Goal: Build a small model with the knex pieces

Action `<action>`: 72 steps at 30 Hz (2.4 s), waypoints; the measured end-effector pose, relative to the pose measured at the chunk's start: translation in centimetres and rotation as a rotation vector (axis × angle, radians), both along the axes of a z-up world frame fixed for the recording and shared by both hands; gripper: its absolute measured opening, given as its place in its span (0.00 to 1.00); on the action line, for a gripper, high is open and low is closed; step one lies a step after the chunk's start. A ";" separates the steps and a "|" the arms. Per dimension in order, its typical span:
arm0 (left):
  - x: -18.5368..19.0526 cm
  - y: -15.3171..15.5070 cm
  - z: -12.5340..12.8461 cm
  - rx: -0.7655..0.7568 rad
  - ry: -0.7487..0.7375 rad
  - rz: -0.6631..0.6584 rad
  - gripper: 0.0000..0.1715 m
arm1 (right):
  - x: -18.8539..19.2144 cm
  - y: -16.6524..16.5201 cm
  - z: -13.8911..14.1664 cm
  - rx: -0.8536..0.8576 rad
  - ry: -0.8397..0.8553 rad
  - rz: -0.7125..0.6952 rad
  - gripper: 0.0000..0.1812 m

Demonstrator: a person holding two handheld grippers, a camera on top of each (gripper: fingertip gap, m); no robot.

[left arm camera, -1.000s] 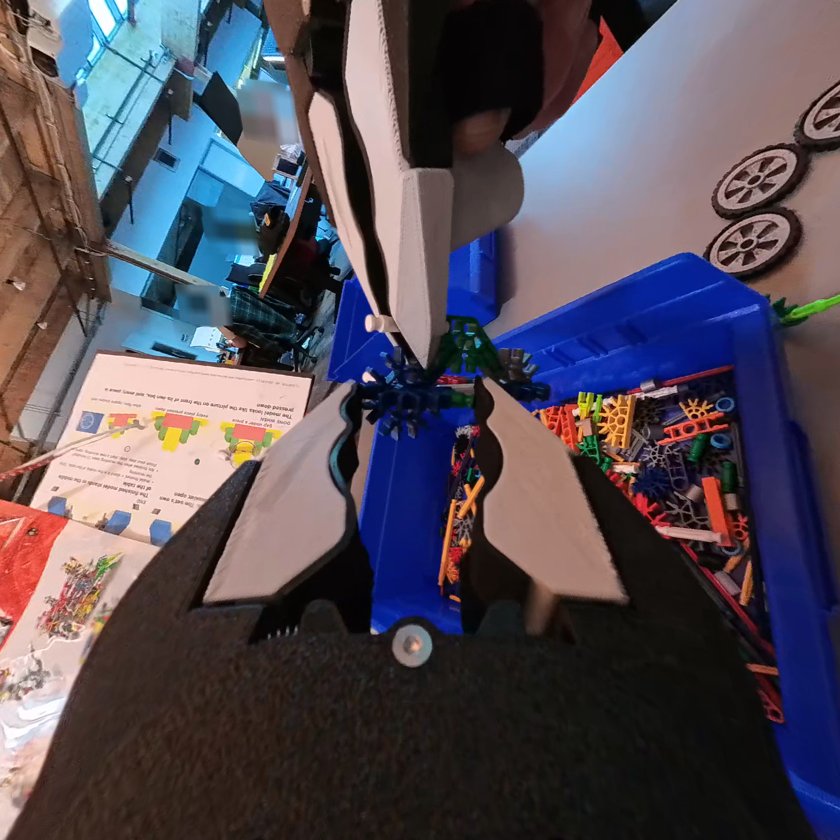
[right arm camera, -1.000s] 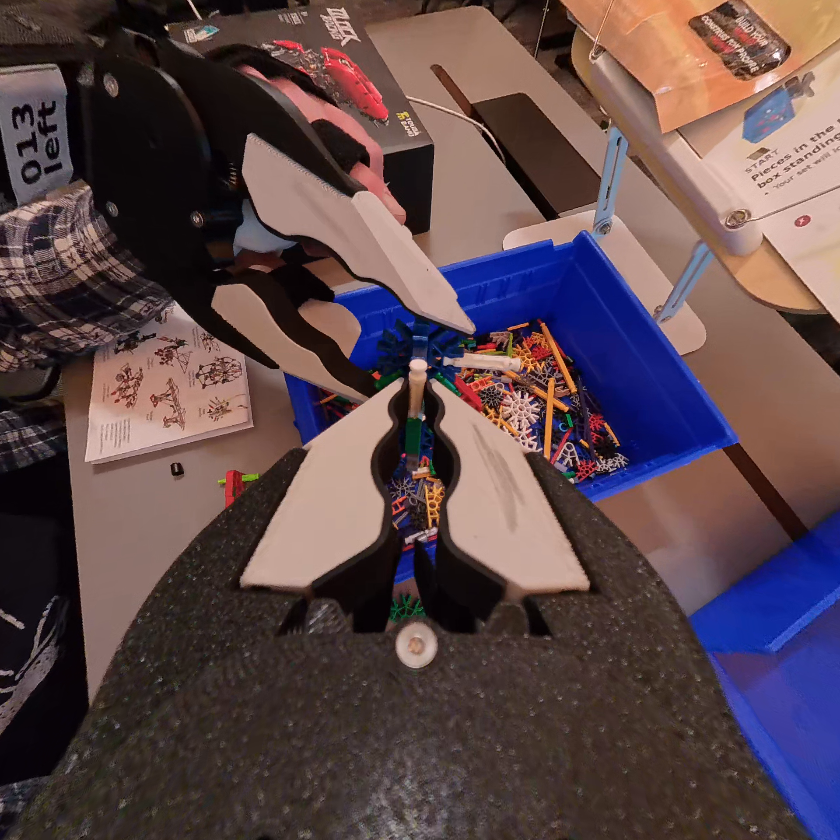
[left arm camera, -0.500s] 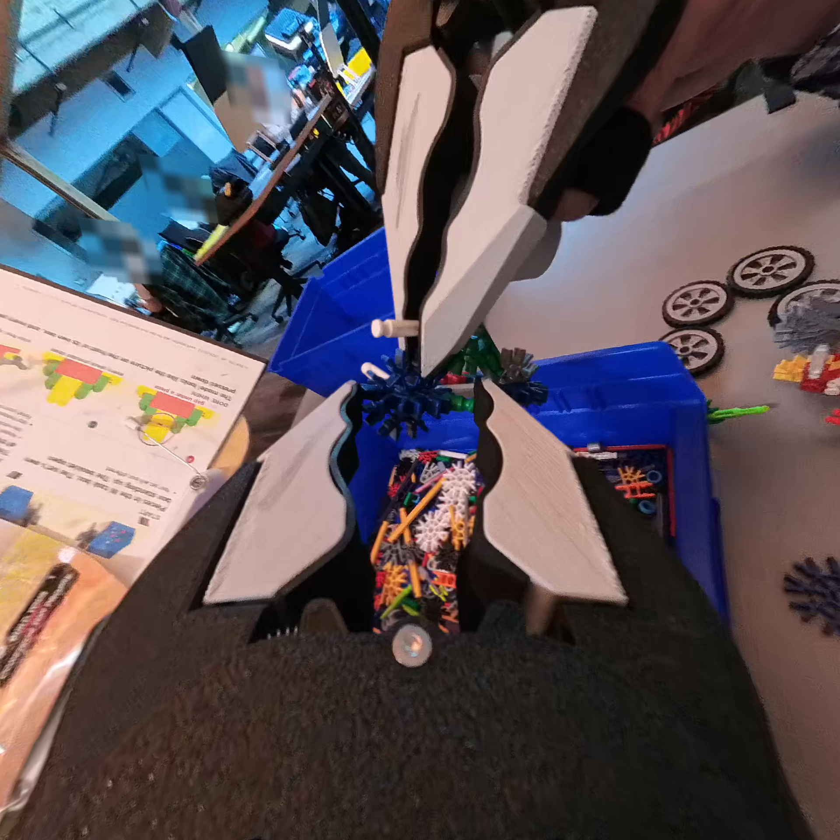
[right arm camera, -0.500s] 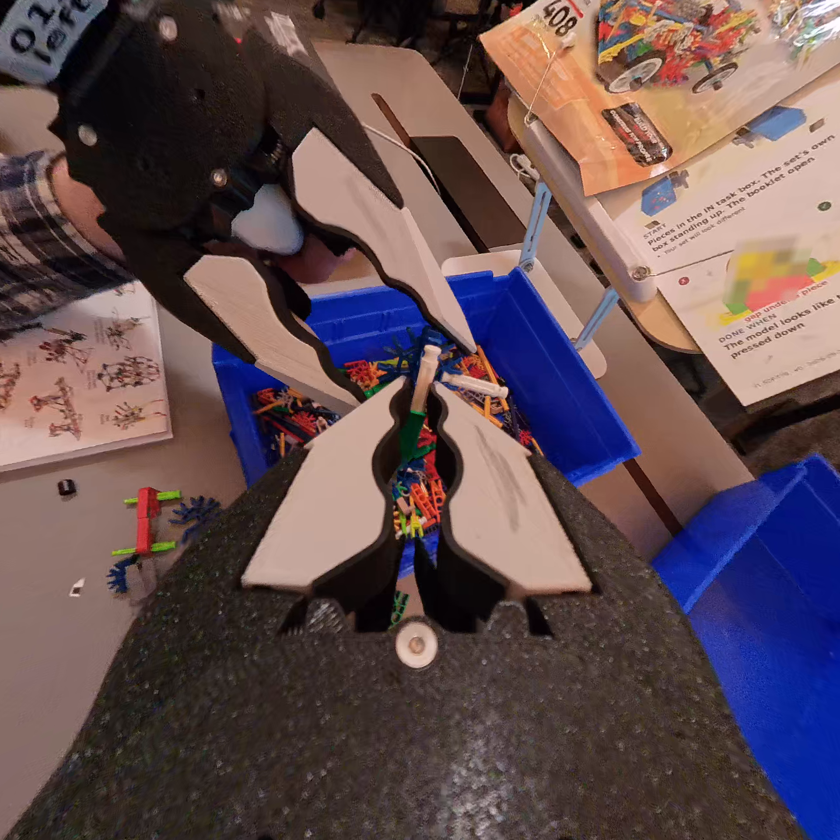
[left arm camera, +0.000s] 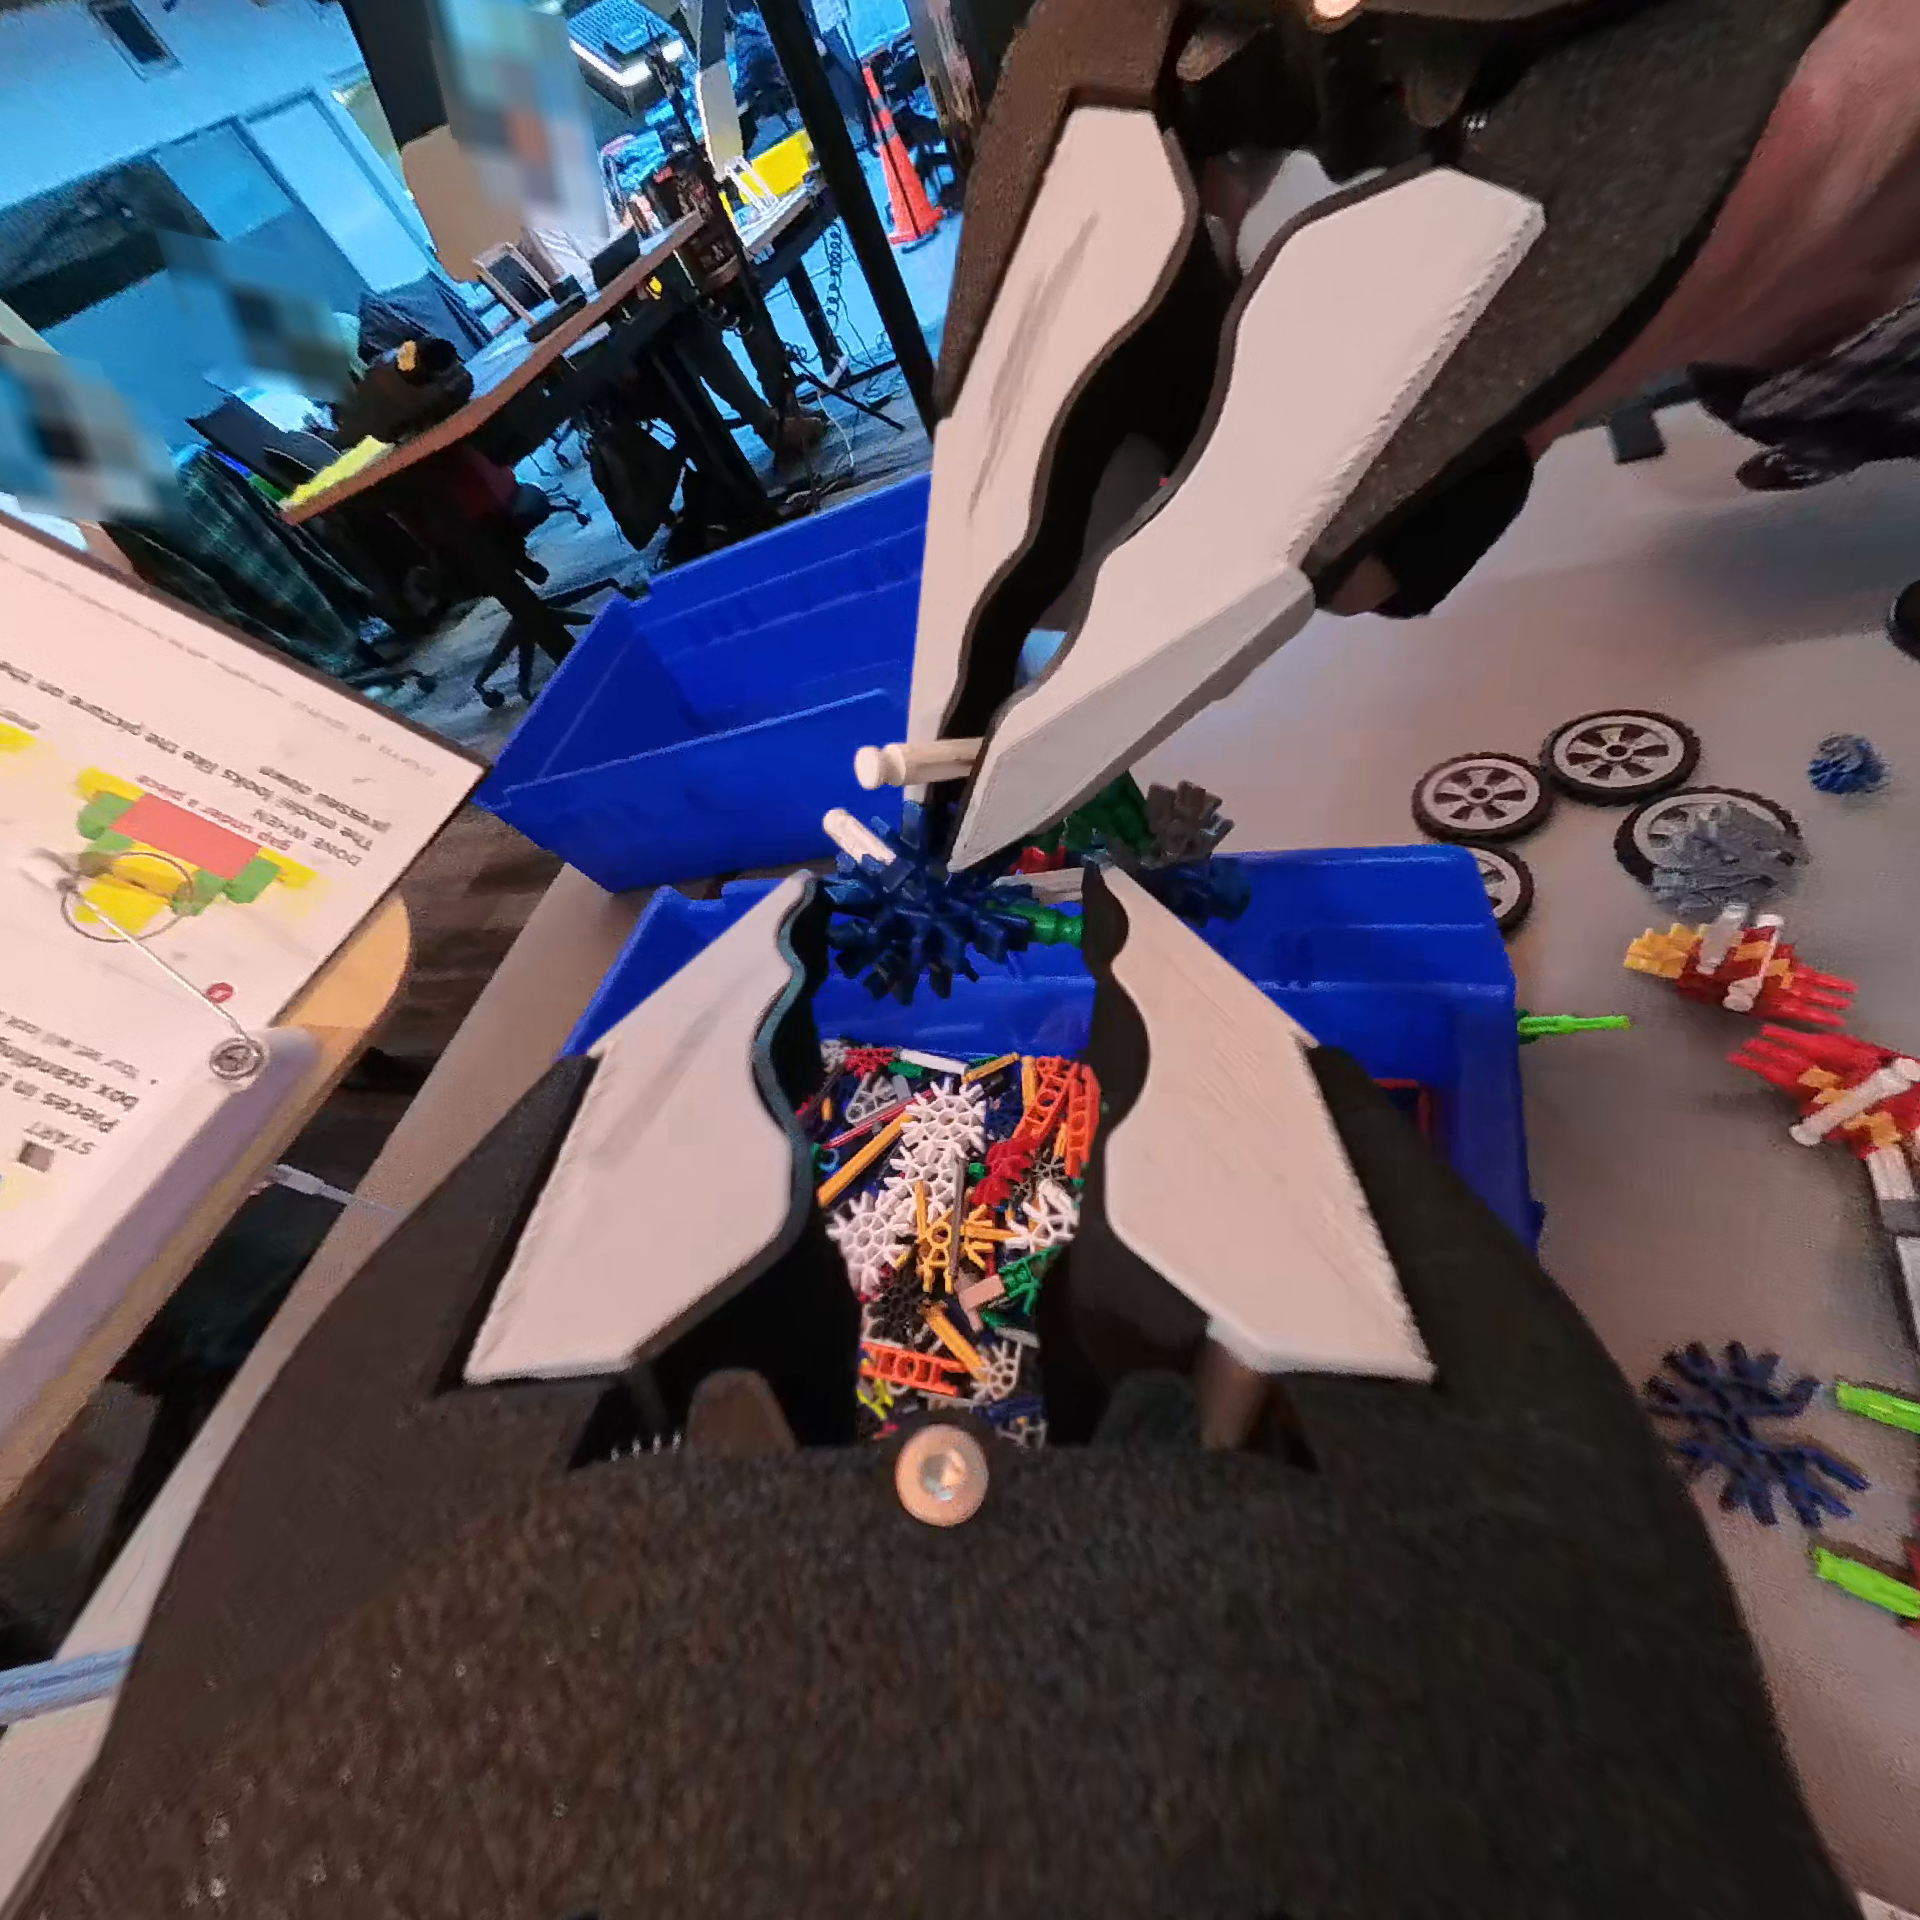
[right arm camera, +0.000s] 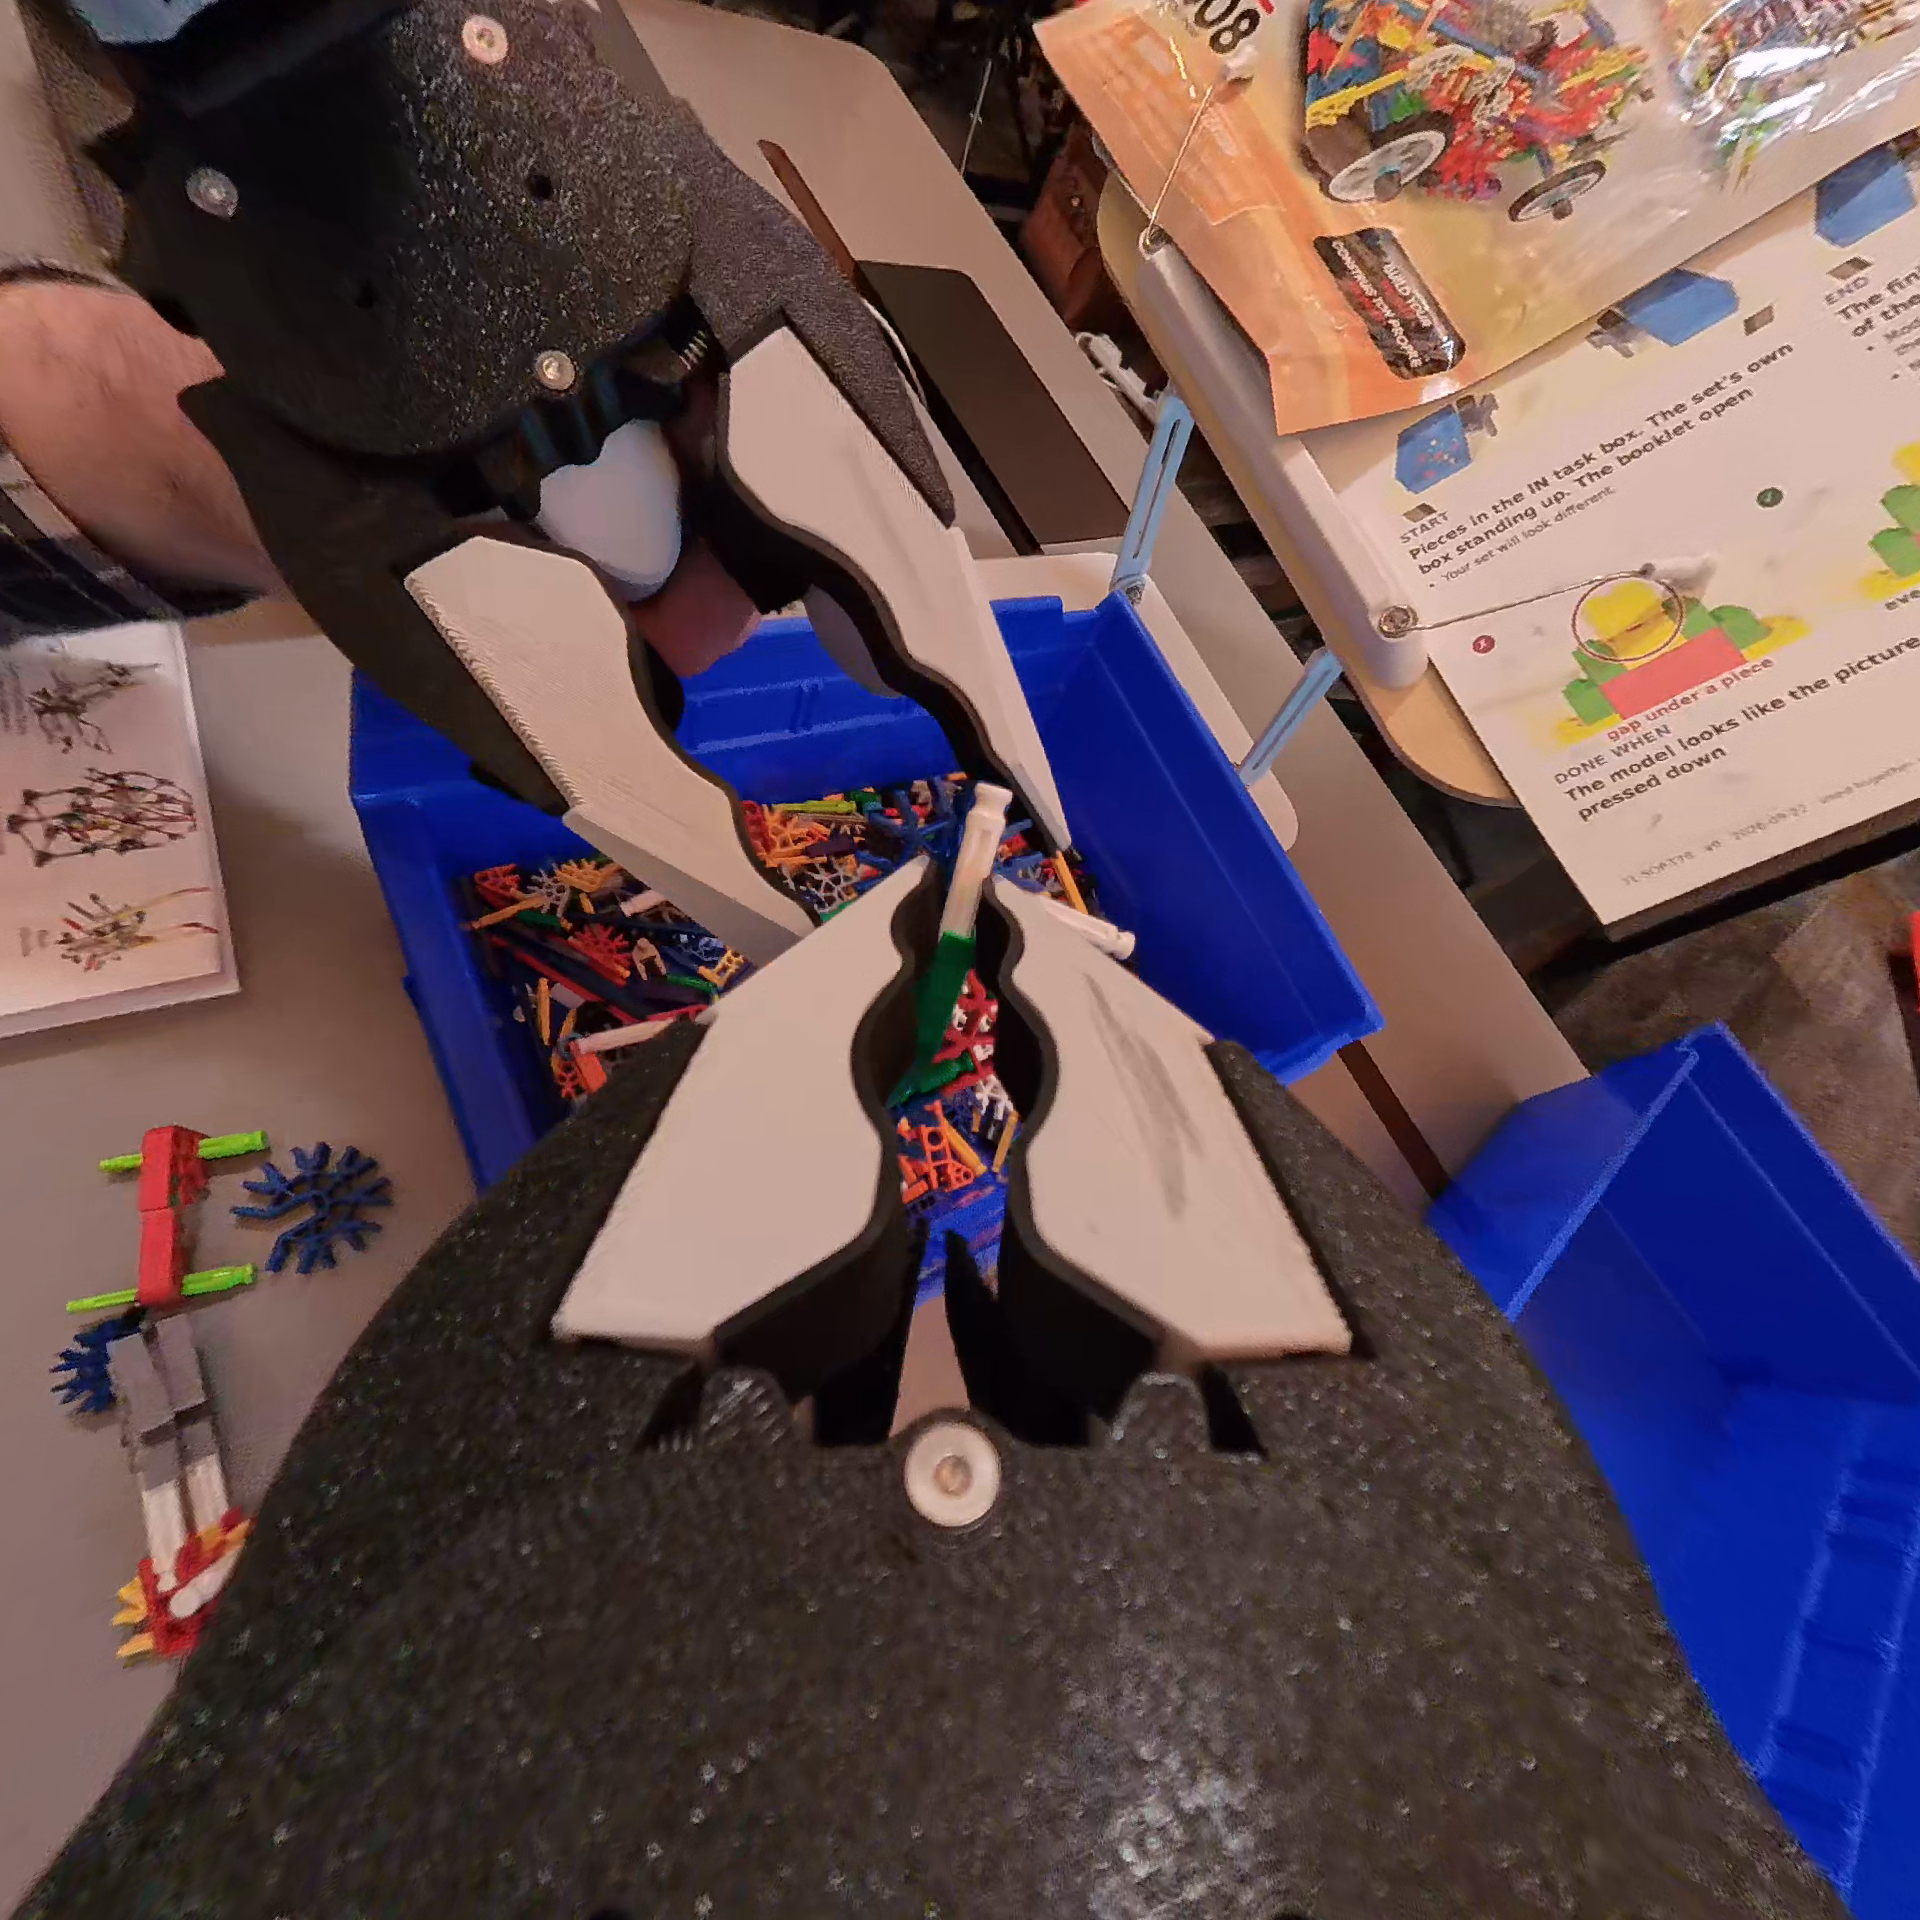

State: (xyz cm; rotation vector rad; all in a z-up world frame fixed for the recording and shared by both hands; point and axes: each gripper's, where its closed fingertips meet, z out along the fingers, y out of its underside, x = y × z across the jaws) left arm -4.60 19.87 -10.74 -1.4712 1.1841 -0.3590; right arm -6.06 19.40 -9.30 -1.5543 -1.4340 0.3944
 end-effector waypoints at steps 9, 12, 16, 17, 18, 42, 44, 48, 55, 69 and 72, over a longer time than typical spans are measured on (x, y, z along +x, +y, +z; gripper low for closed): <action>-0.2 0.4 -1.7 0.126 0.213 0.043 0.28 | 0.0 0.4 -1.7 0.037 -0.092 -0.005 0.02; -0.2 0.1 -1.7 0.192 0.300 0.045 0.35 | 0.1 0.3 -1.0 0.013 -0.088 0.012 0.02; -0.2 0.3 -1.9 0.265 0.368 0.067 0.28 | 0.0 -0.2 -1.6 -0.009 -0.145 0.030 0.02; -0.2 0.3 -1.8 0.279 0.374 0.072 0.27 | 0.0 -0.2 -1.6 -0.019 -0.143 0.029 0.02; -0.2 0.3 -1.6 0.288 0.366 0.076 0.27 | 0.0 -0.2 -1.5 -0.028 -0.129 0.026 0.02; 0.3 0.2 -2.0 0.070 0.175 0.023 0.26 | -0.5 0.2 -1.6 -0.010 -0.028 0.008 0.03; 0.2 0.2 -1.7 0.091 0.194 0.035 0.26 | -0.4 0.2 -1.3 -0.015 -0.015 0.005 0.03; -0.2 0.1 -0.7 0.103 0.175 0.042 0.26 | 0.3 0.2 -0.4 -0.004 0.015 0.000 0.05; -0.2 0.1 -0.6 0.148 0.230 0.067 0.26 | -0.1 -0.1 0.1 0.010 0.035 0.009 0.04; -1.0 -2.2 2.7 0.080 0.072 -0.058 0.22 | 1.0 -1.8 1.1 0.095 -0.017 0.105 0.03; -0.6 -2.7 2.6 0.122 0.117 -0.063 0.13 | 1.1 -2.4 1.0 0.090 -0.051 0.141 0.03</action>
